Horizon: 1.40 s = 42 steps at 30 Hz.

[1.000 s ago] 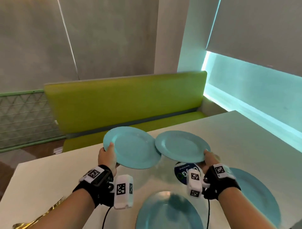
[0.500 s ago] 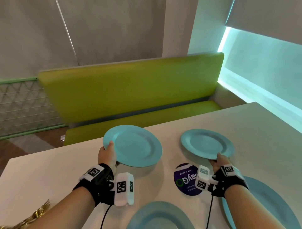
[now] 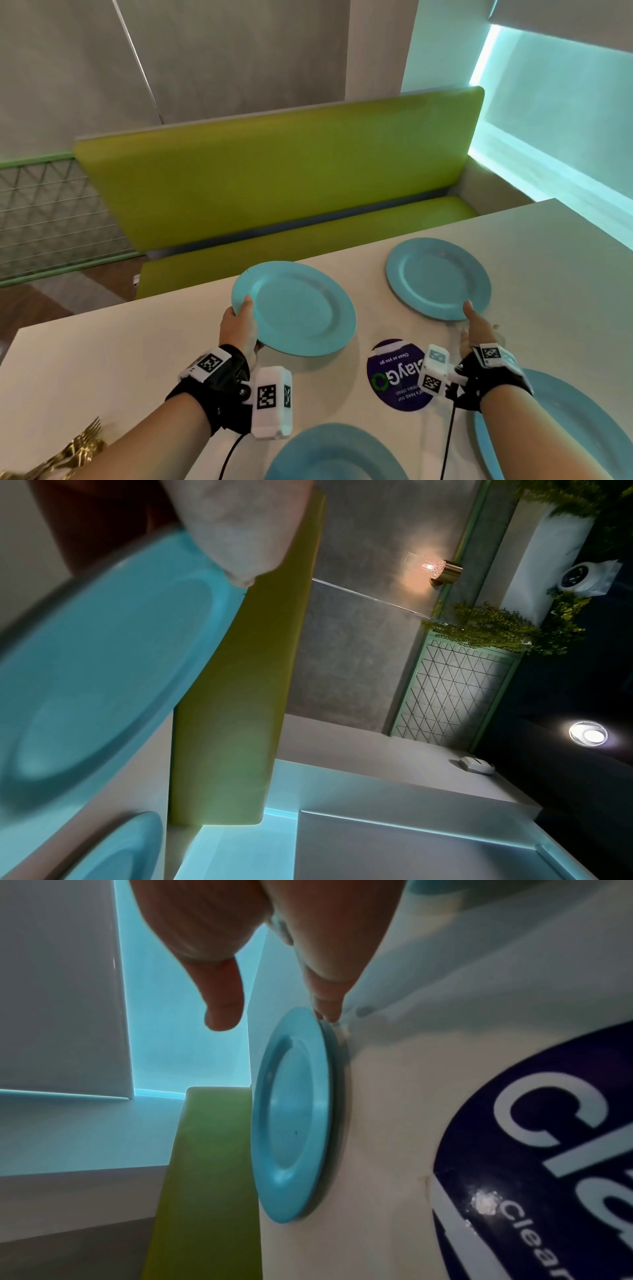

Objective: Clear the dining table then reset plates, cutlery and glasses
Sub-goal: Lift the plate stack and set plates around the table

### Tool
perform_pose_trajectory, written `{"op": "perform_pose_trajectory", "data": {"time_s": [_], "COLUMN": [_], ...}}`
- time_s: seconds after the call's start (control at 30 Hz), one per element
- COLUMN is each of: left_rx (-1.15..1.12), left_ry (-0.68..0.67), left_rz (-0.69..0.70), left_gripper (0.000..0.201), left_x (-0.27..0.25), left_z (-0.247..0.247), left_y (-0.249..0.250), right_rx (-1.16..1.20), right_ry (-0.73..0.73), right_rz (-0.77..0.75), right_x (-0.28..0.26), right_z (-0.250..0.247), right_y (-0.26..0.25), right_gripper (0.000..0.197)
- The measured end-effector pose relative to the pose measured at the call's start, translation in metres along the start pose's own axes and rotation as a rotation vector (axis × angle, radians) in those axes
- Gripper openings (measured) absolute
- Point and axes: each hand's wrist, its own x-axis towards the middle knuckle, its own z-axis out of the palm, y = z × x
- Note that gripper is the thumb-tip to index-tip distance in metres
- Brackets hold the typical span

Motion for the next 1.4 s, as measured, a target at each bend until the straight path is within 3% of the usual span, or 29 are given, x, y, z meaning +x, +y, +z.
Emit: {"op": "perform_pose_trajectory", "data": {"time_s": [0.1,0.23,0.3,0.43,0.53,0.77,0.97,1.13,1.3,1.4], "left_rx": [-0.01,-0.045,-0.059,-0.117,-0.132,-0.024,0.048,0.147,0.159,0.159], "left_ry": [-0.003,-0.002,0.016,0.043,0.045,0.026,-0.006,0.024,0.054,0.071], "left_rz": [-0.012,-0.036,-0.052,-0.083,-0.105,-0.188,-0.286,-0.281,-0.252,-0.235], "left_gripper": [0.032,0.035,0.038,0.043,0.041,0.038,0.038,0.04,0.042,0.041], "left_x": [-0.002,-0.001,0.0,-0.003,-0.005,-0.004,0.002,0.01,0.013,0.012], "left_z": [0.001,0.003,0.002,0.0,0.0,-0.016,-0.031,-0.041,-0.052,-0.06], "left_y": [-0.004,-0.009,-0.011,-0.014,-0.015,-0.014,-0.016,-0.018,-0.017,-0.015], "right_rx": [-0.05,-0.232,-0.306,-0.46,-0.55,-0.362,-0.396,-0.443,-0.534,-0.606], "right_ry": [-0.052,-0.109,-0.224,-0.545,-0.701,-0.707,-0.674,-0.639,-0.627,-0.612], "right_rz": [-0.057,-0.182,-0.19,0.016,0.175,0.311,0.333,0.28,0.241,0.208], "right_x": [-0.004,-0.03,-0.052,-0.1,-0.126,-0.142,-0.138,-0.135,-0.132,-0.131], "right_z": [0.003,0.023,0.037,0.067,0.082,0.103,0.11,0.121,0.125,0.126], "right_y": [0.001,0.002,0.009,0.036,0.057,0.074,0.093,0.109,0.114,0.118], "right_gripper": [0.095,0.07,0.053,0.023,0.026,0.015,0.026,0.022,0.002,0.009]}}
